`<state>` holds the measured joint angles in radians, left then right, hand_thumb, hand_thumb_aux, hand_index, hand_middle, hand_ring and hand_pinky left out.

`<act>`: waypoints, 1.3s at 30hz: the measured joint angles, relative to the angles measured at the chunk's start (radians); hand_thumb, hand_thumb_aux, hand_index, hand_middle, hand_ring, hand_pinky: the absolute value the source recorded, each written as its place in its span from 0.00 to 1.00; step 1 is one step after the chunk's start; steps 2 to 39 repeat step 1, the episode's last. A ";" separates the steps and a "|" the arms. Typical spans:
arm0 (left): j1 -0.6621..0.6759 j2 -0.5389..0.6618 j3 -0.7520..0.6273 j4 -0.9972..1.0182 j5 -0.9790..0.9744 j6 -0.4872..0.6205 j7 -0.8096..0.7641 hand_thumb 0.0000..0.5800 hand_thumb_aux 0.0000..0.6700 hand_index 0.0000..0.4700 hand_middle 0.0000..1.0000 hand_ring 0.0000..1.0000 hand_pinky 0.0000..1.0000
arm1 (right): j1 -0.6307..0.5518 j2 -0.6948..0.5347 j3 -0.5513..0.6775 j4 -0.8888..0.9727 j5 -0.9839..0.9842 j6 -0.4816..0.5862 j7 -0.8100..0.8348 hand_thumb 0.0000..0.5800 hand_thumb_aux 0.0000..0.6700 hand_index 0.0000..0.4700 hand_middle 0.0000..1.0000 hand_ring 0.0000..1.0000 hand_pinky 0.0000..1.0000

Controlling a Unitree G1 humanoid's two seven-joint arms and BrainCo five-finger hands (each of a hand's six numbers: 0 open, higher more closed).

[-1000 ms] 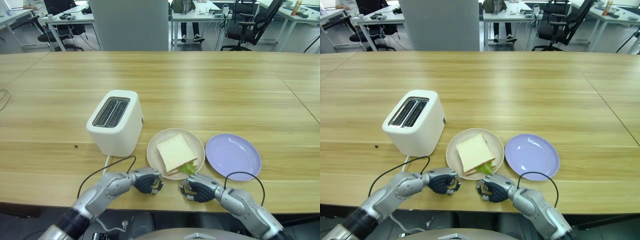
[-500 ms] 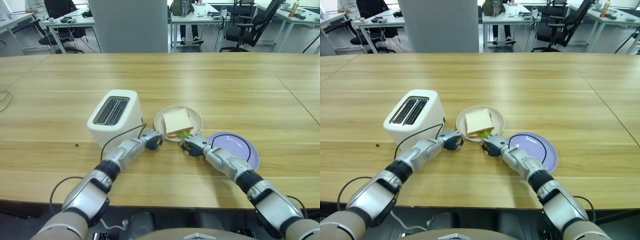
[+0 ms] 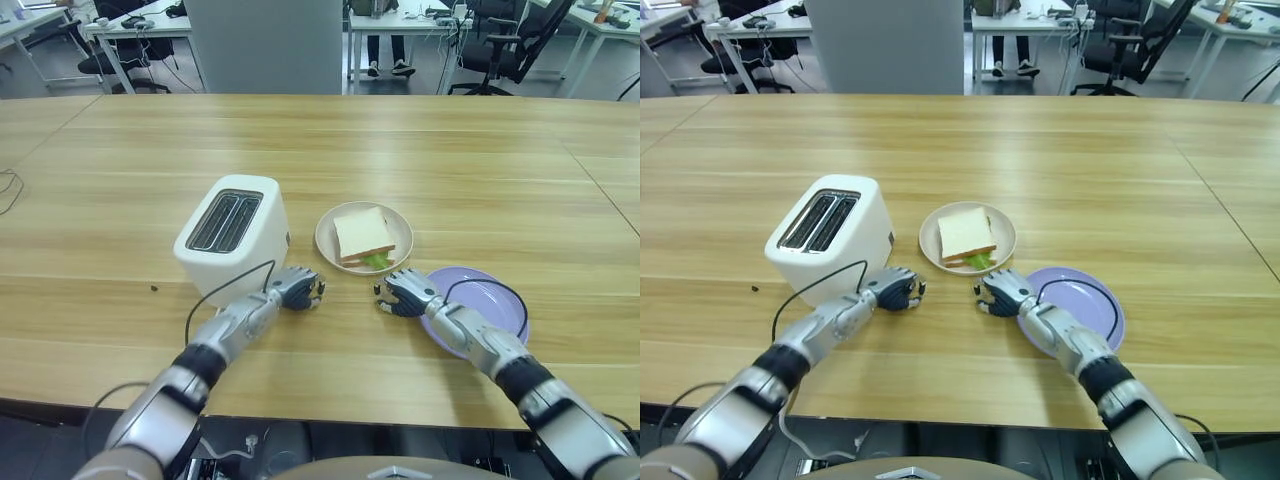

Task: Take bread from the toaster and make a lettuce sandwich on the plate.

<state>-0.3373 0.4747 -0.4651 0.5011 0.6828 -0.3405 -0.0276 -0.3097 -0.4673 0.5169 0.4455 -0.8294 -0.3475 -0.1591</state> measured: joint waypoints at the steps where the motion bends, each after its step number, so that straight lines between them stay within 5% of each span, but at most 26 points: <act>1: 0.040 0.007 0.016 -0.057 -0.015 0.008 -0.005 0.00 0.00 0.00 0.00 0.00 0.00 | 0.033 -0.007 -0.014 -0.062 0.015 0.005 0.009 0.00 0.00 0.00 0.14 0.14 0.14; 39: 0.040 0.007 0.016 -0.057 -0.015 0.008 -0.005 0.00 0.00 0.00 0.00 0.00 0.00 | 0.033 -0.007 -0.014 -0.062 0.015 0.005 0.009 0.00 0.00 0.00 0.14 0.14 0.14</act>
